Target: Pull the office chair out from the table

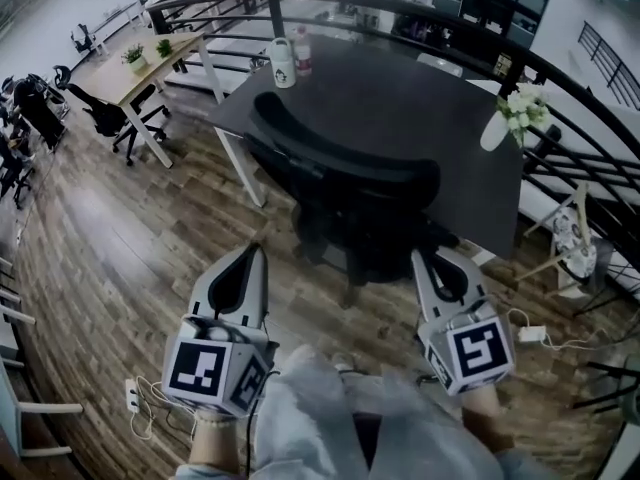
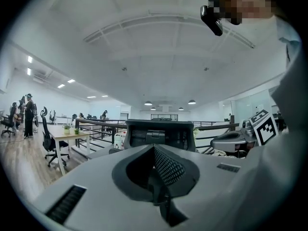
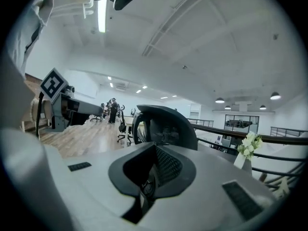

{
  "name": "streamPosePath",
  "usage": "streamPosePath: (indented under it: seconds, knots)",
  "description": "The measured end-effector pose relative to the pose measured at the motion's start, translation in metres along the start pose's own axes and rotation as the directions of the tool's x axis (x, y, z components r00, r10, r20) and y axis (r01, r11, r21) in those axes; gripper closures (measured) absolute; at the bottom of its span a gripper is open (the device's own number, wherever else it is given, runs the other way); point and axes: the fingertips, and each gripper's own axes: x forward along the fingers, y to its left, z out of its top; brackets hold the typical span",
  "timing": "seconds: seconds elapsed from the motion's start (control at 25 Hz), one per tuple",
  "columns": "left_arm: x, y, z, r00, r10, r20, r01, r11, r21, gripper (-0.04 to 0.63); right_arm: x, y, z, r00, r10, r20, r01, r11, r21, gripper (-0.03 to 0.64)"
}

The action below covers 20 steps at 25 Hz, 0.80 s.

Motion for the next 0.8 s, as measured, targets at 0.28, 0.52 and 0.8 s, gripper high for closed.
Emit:
streamPosePath:
  seconds: [0.28,0.52,0.8]
  knots:
    - [0.031,0.019,0.011,0.993,-0.107,0.049,0.106,0.994,0.032,0.583,0.001,-0.015,-0.011,0.992,-0.108,-0.065,0.105,0.994,-0.041,0.612]
    - [0.059,0.039,0.009,0.978,-0.206,0.04,0.2,0.971,0.129,0.581,0.004,-0.014,-0.018,0.976,-0.185,-0.114,0.177,0.981,-0.08,0.609]
    - [0.089,0.072,0.007,0.96,-0.275,0.041,0.247,0.911,0.329,0.581,0.02,-0.014,-0.025,0.944,-0.275,-0.183,0.235,0.948,-0.213,0.526]
